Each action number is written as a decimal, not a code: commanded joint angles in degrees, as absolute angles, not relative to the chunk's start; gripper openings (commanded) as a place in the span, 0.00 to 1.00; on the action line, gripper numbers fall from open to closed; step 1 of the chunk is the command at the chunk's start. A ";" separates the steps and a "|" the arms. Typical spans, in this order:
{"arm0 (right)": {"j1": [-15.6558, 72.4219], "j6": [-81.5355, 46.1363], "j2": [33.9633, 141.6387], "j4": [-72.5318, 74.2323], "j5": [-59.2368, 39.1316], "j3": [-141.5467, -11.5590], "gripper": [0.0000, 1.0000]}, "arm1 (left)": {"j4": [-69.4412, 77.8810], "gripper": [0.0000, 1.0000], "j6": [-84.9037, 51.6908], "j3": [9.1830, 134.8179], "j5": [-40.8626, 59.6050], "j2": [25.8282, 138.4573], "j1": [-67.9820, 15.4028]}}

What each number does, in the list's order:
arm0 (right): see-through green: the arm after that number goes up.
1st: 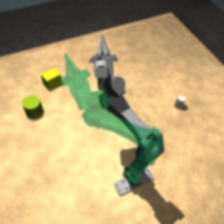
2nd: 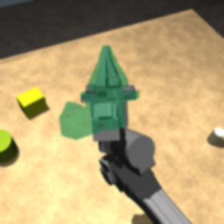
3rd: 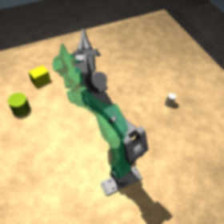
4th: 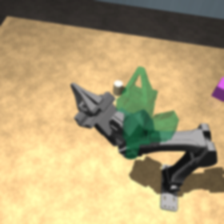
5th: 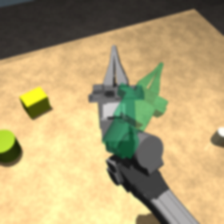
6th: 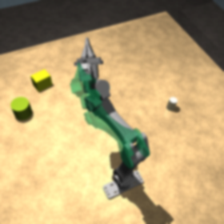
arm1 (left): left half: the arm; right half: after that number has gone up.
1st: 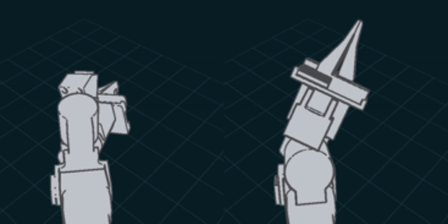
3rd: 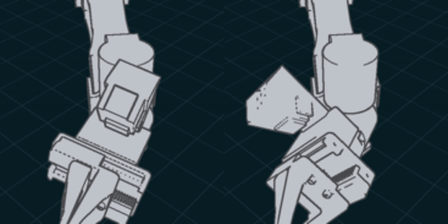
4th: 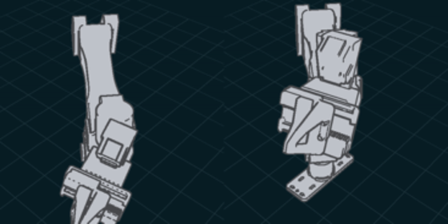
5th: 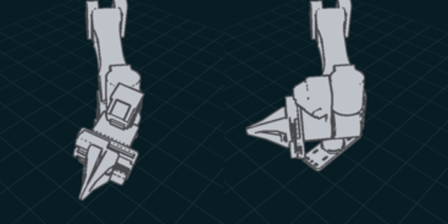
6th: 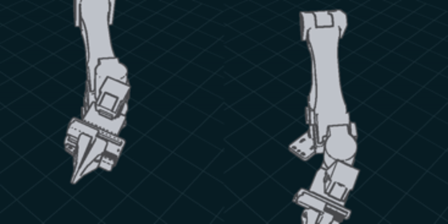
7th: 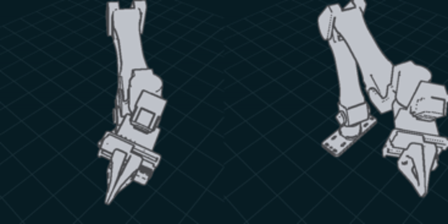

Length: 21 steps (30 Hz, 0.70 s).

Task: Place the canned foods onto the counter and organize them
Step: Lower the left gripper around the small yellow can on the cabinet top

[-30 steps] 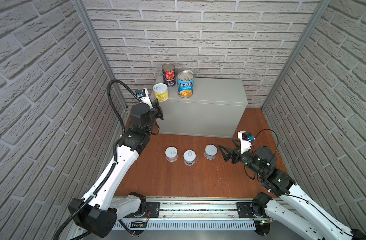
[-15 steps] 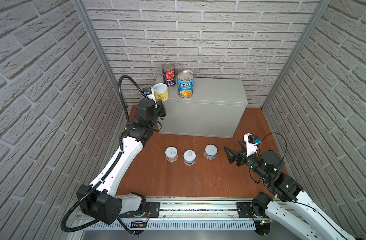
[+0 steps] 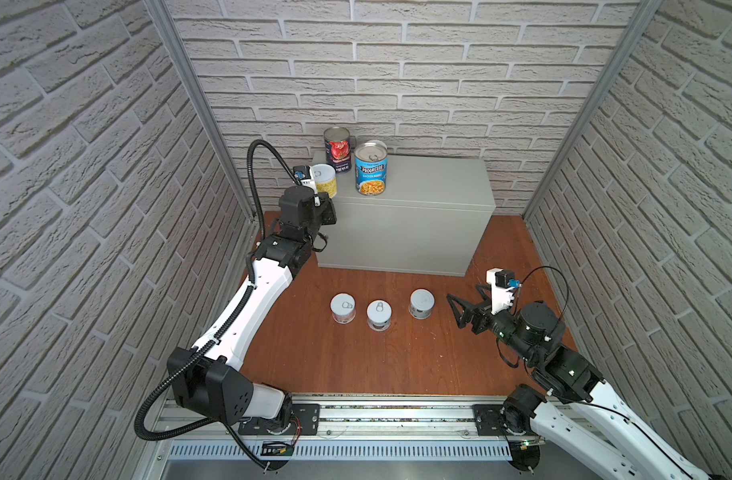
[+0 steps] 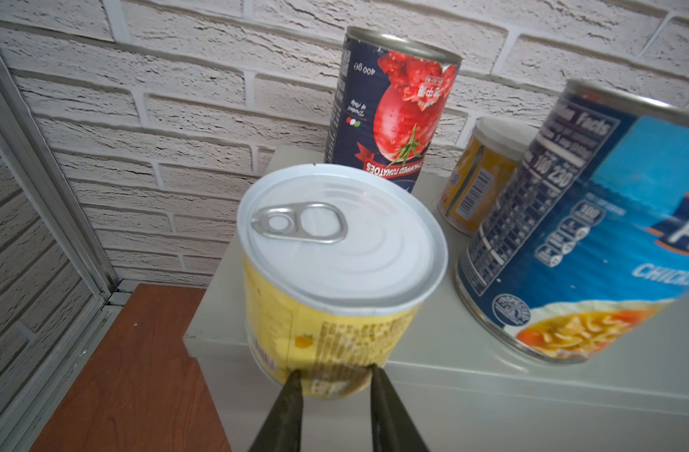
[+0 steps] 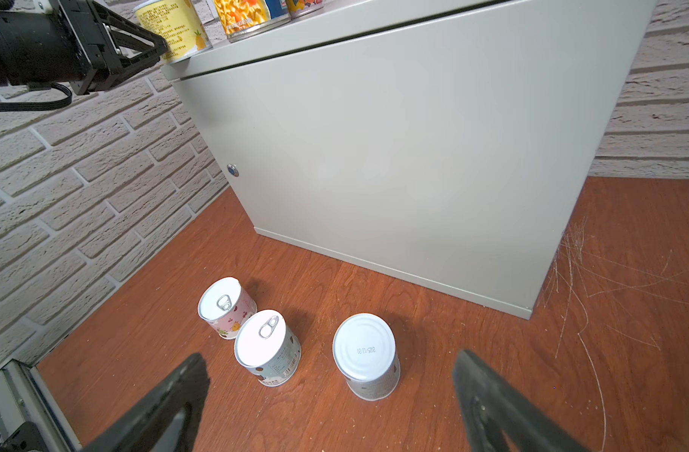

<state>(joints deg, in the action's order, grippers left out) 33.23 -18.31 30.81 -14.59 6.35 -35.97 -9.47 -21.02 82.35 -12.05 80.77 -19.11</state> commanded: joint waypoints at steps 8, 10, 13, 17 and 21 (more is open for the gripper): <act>33.53 -18.72 31.19 -11.79 6.30 -35.30 0.98 | -8.67 0.31 -18.99 88.49 -9.67 84.33 -18.04; 33.56 -18.90 31.23 -11.62 6.41 -35.18 0.98 | -8.99 0.31 -18.90 89.51 -9.54 85.10 -18.04; 33.49 -18.90 31.12 -11.69 6.54 -35.21 0.98 | -8.83 0.31 -18.81 90.53 -9.21 86.09 -18.07; 33.54 -18.64 30.80 -12.43 7.06 -35.38 0.98 | -10.08 0.31 -18.76 92.73 -8.22 88.16 -17.94; 33.44 -18.63 30.45 -12.67 7.02 -35.50 0.98 | -10.35 0.32 -19.15 94.42 -7.38 90.13 -18.00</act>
